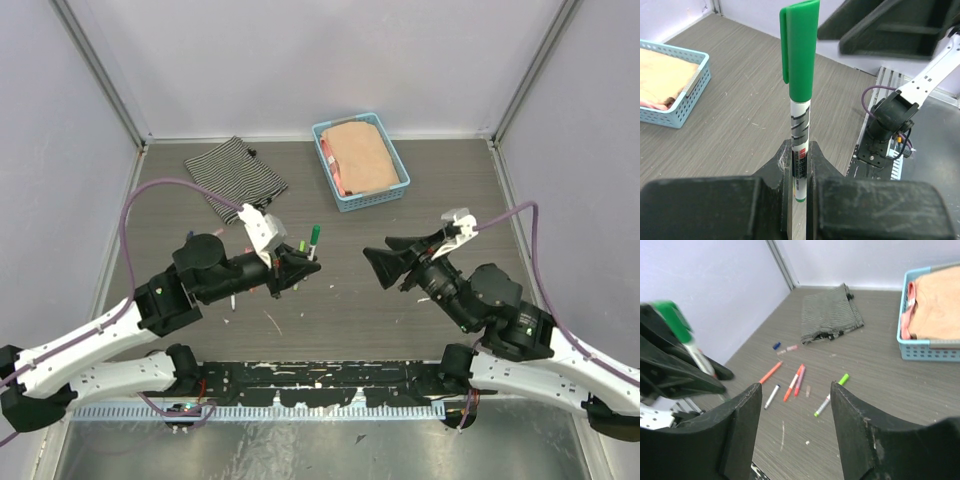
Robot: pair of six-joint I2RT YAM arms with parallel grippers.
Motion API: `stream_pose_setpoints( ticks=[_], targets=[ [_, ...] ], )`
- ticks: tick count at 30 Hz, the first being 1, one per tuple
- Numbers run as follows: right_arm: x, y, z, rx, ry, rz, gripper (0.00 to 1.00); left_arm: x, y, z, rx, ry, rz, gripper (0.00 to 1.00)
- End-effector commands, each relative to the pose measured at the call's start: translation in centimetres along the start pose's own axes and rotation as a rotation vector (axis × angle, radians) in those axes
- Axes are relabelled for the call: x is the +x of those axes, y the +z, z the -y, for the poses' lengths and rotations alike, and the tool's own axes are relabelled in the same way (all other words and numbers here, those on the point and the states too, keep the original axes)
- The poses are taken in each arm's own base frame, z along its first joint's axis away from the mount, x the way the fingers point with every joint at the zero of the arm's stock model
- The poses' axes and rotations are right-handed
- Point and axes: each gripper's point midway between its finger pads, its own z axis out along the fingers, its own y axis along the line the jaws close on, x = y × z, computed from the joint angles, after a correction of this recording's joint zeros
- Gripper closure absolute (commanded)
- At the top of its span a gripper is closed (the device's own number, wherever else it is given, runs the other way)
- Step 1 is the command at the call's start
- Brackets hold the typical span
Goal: Insert the pens into the pen caps
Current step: Press the pen cap onto the pen.
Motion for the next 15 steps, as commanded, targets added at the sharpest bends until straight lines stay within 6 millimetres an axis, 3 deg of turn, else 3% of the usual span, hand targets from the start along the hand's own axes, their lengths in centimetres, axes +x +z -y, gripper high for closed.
stream_pose_setpoints(
  ticks=[1,8,15],
  targets=[
    [-7.2,-0.4,-3.0,-0.092,0.071,0.178,0.36,0.5,0.4,-0.8,-0.043,-0.011,-0.031,1.00],
    [-9.2,1.8,-6.2,-0.150,0.082,0.169,0.36,1.3,1.3,-0.7,-0.036,-0.025,-0.077,1.00],
    [-8.3,3.6,-8.2,-0.203,0.085,0.126,0.37,1.2,1.6,-0.5,-0.025,-0.030,-0.076,1.00]
  ],
)
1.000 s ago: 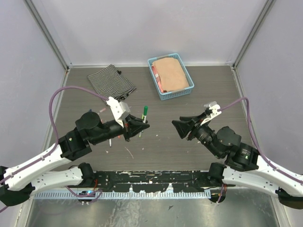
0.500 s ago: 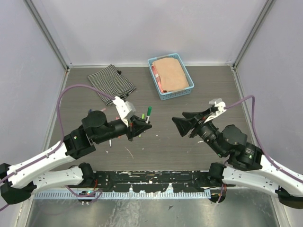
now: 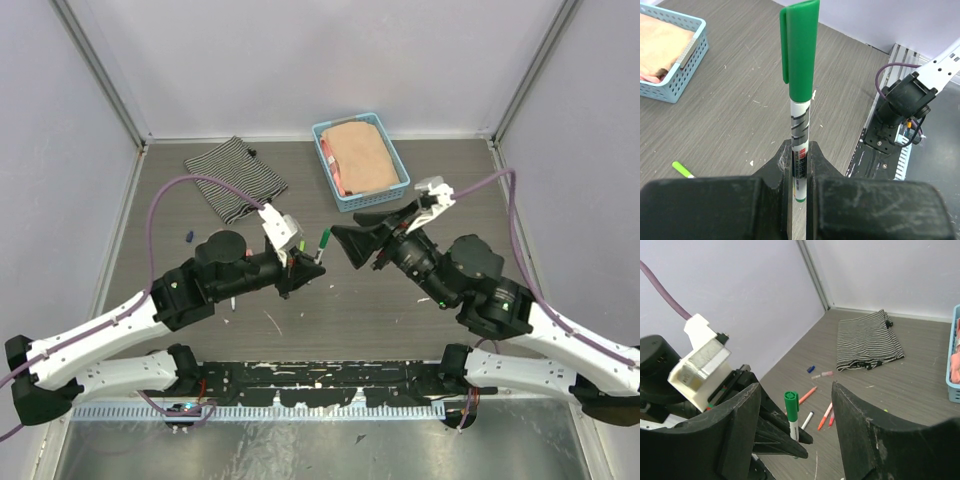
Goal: Insert the pens into the pen caps
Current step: Press the pen cap onto the pen.
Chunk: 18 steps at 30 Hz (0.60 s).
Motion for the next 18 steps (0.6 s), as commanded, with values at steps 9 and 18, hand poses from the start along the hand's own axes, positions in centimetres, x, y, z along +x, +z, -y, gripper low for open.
stream_pose_setpoints(
  ticks=[9,18],
  targets=[
    [-0.3,1.7,-2.2,-0.069,0.032,0.005,0.44,-2.3,-0.1,1.2,0.053,-0.007,0.050,1.00],
    [1.1,2.7,-2.6,-0.078,0.022,-0.034,0.59,-2.3,-0.3,1.1,0.047,-0.005,0.054,1.00]
  ],
)
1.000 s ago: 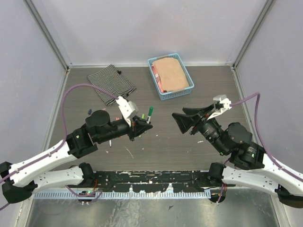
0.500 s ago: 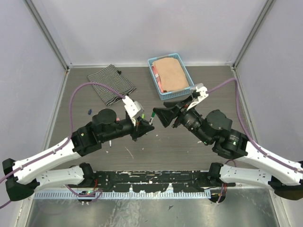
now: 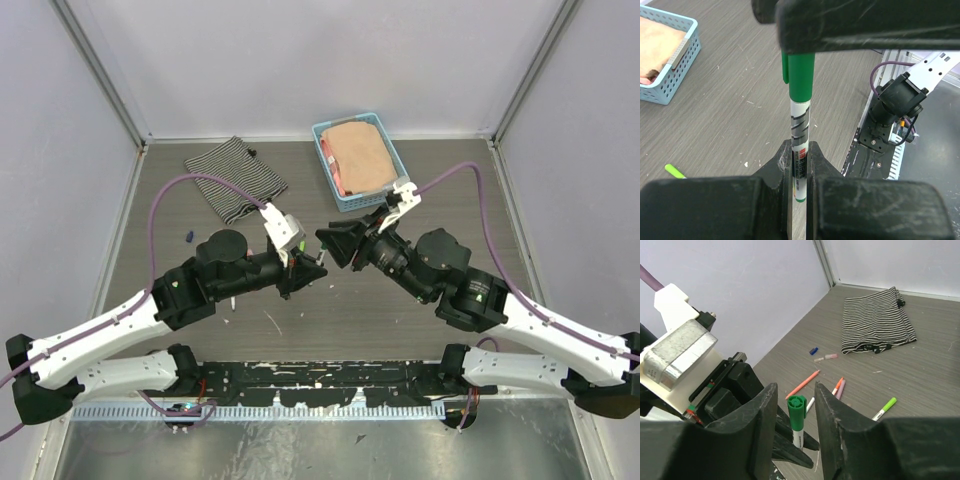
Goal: Insert the pens into the pen caps
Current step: Press the pen cap onto the pen.
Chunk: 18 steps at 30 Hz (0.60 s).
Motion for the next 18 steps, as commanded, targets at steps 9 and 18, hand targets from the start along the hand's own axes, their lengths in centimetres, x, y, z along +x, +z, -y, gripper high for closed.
stream_pose_setpoints(
  ticks=[9,18],
  targets=[
    [-1.9,0.5,-1.8,-0.064,0.027,0.053,0.96,-2.4,-0.6,0.4,0.011,0.008,0.069,1.00],
    [2.8,1.3,-0.5,-0.032,0.022,-0.054,1.00,-6.2,-1.1,0.9,0.014,0.012,0.160,1.00]
  ],
)
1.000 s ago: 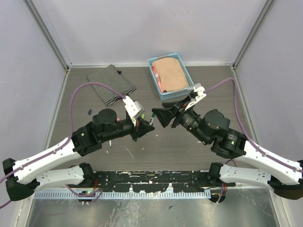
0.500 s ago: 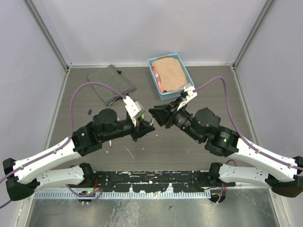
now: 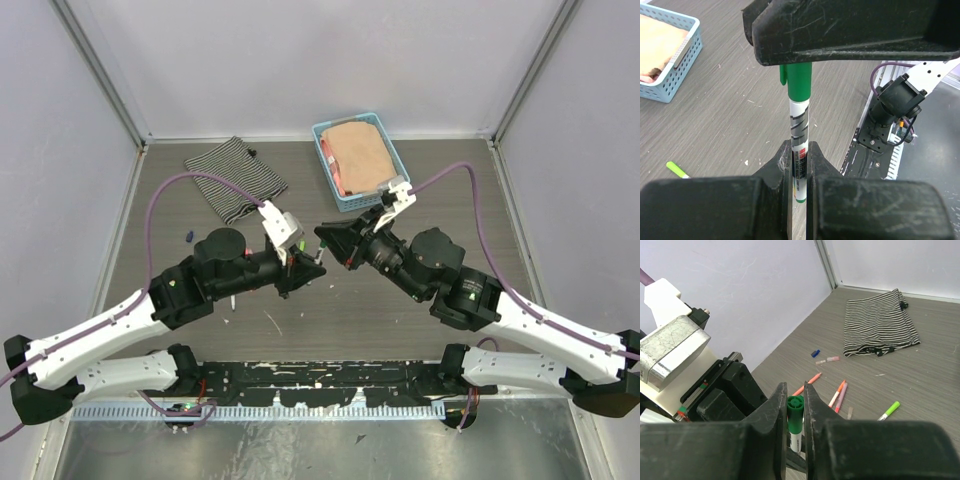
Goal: Insert the pens into the pen caps
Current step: Press the pen cap onto the pen.
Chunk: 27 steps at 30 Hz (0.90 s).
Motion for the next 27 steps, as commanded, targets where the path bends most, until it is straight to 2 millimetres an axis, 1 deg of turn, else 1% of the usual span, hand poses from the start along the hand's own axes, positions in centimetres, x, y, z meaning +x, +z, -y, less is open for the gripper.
stream_pose_setpoints(
  ticks=[1,6,8,17,19,23,27],
  targets=[
    [2.5,0.5,-0.3,-0.028,0.032,-0.052,1.00,-6.3,-1.0,0.7,0.004,0.023,0.172,1.00],
    [6.3,0.7,0.2,-0.030,0.062,-0.141,1.00,-9.1,-1.7,0.7,-0.011,0.039,0.257,1.00],
    [7.9,0.6,0.0,-0.053,0.074,-0.188,1.00,-10.2,-2.1,0.7,-0.015,0.045,0.290,1.00],
    [14.2,-0.6,1.1,-0.050,0.132,-0.329,1.00,-13.9,-3.6,0.8,-0.034,0.041,0.436,1.00],
    [15.5,-1.0,1.6,-0.034,0.134,-0.357,1.00,-14.6,-3.8,0.7,-0.042,0.039,0.456,1.00],
    [17.2,-1.9,2.2,-0.008,0.154,-0.387,1.00,-15.9,-4.3,0.6,-0.053,0.038,0.498,1.00],
    [18.8,-2.4,2.2,-0.004,0.161,-0.419,1.00,-16.8,-4.3,0.8,-0.049,0.047,0.511,1.00]
  ],
)
